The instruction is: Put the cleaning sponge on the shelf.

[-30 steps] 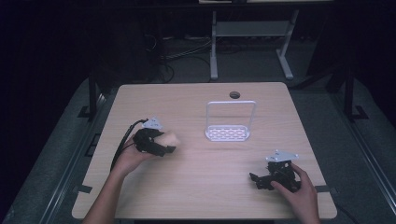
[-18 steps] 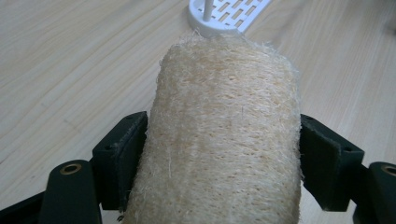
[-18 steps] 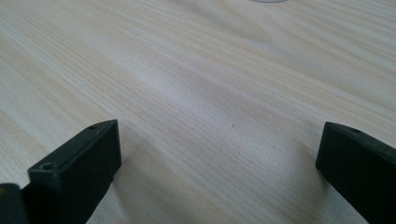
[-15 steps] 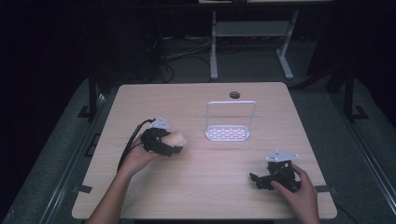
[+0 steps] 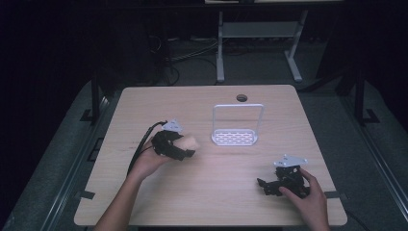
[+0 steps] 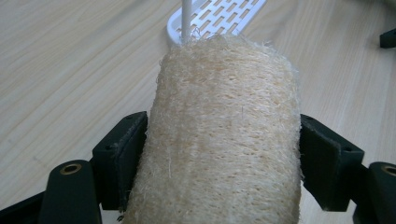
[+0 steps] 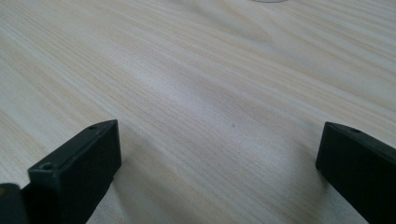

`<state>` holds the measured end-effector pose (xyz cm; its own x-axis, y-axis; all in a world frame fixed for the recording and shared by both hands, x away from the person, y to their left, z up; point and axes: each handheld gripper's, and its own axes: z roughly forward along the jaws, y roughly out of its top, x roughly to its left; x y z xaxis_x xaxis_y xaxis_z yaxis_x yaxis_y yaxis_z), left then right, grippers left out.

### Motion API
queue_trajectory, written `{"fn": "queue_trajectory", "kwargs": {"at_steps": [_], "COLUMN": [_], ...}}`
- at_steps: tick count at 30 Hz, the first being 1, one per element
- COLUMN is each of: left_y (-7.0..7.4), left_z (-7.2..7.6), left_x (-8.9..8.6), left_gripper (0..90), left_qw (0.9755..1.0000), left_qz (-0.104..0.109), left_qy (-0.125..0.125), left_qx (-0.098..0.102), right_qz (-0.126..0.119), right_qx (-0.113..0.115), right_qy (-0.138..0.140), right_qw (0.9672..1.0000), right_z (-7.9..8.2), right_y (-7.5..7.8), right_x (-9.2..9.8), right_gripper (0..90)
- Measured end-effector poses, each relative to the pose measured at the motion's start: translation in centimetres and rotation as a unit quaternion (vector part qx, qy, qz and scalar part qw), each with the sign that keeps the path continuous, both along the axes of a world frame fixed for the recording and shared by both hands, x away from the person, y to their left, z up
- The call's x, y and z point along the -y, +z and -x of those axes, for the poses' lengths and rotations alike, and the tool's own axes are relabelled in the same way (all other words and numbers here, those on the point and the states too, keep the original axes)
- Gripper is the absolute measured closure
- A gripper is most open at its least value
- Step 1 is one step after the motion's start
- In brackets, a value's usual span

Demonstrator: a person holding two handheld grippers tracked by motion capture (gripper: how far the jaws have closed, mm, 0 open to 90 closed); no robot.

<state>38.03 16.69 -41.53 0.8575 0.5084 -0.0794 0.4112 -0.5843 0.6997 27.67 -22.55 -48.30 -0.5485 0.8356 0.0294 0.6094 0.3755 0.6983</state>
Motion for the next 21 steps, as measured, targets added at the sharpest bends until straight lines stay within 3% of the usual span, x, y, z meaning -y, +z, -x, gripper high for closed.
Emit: {"fn": "queue_trajectory", "kwargs": {"at_steps": [21], "left_y": [0.2], "left_z": [-0.6], "left_x": [3.6], "left_gripper": [23.5], "left_qw": [0.9998], "left_qz": [0.005], "left_qy": [-0.021], "left_qx": [0.001], "right_qz": [0.000], "right_qx": [0.000], "right_qy": [0.000], "right_qw": [1.0000], "right_z": [0.0], "right_y": [0.0], "right_x": [0.0], "right_gripper": [0.0]}}
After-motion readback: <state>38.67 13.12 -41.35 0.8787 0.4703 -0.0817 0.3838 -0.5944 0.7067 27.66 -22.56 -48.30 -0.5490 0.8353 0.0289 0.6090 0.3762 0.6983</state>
